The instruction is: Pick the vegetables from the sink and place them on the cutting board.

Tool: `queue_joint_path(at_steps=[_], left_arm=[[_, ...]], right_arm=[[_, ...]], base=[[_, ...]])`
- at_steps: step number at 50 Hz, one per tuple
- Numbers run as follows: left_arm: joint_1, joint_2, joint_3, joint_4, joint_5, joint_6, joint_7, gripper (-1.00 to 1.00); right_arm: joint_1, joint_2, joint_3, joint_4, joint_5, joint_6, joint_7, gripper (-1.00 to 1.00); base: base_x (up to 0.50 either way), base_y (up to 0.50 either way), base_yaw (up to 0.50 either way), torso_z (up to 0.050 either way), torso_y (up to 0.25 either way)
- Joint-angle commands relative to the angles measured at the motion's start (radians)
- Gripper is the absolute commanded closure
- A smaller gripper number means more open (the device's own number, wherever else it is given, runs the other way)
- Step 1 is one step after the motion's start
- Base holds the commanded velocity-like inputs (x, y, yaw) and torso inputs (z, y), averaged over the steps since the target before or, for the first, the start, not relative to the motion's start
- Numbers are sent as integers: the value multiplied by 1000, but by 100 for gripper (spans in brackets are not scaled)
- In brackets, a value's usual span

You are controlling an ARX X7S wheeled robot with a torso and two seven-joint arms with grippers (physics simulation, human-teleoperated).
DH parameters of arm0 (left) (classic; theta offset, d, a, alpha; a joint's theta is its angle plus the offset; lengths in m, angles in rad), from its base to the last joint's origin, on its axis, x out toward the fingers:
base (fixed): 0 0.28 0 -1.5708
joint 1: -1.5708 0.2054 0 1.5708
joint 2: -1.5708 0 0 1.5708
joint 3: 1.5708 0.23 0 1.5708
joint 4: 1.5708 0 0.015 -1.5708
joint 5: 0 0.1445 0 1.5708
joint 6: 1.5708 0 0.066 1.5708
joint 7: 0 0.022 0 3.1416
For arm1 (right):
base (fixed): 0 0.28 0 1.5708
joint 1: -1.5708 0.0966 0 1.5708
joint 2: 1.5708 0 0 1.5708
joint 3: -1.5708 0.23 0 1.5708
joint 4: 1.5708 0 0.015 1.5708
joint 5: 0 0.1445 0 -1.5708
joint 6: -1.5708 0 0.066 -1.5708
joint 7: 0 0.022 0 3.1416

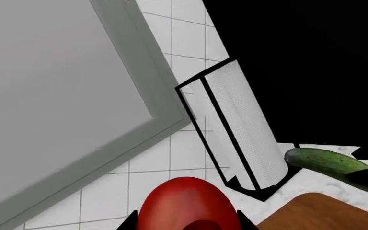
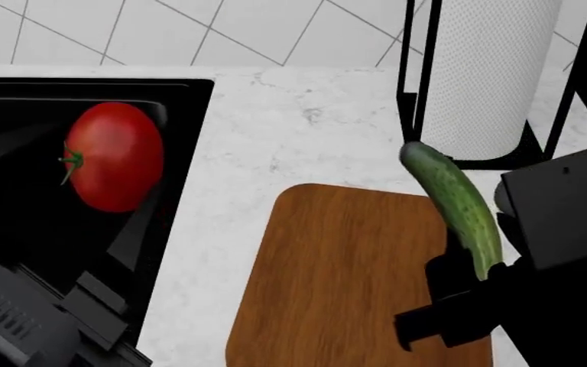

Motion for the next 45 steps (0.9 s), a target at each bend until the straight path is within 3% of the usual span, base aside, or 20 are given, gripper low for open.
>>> queue_joint_path(at_steps=[1, 45], left_arm=[[-15, -3, 0, -3, -18, 4, -21, 100], [-2, -29, 10, 5, -13, 37, -23, 100]], right_arm=[[-23, -45, -26, 60, -56, -12, -42, 100], [-46, -92, -80, 139, -67, -1, -51, 100]], base=[[0, 0, 0, 0, 0], [0, 0, 0, 0, 0]])
